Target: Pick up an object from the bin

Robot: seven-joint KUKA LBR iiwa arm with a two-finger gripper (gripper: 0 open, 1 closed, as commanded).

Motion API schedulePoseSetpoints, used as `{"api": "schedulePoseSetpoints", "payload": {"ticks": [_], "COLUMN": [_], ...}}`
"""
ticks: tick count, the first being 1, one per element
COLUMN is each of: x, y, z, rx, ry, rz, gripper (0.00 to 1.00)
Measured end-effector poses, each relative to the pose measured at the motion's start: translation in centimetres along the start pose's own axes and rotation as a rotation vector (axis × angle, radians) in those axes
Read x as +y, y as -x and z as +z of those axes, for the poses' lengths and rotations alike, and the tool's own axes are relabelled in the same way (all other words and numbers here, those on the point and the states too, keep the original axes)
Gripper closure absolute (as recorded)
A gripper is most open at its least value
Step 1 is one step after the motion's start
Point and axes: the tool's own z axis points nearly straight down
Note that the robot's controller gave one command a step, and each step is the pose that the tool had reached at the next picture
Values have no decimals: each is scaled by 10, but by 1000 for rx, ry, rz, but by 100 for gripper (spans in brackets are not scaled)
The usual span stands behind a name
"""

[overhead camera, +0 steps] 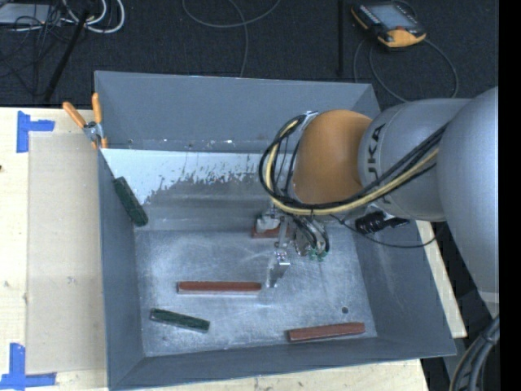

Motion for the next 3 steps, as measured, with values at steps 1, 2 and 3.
{"api": "schedulePoseSetpoints", "payload": {"ticks": [1,2,3], "x": [11,11,15], "y": [-29,-29,-20], "z": [24,24,-9], "rx": [-10,-10,5], "ry": [4,4,0], "rz": [103,102,94], "gripper": [100,100,100]}}
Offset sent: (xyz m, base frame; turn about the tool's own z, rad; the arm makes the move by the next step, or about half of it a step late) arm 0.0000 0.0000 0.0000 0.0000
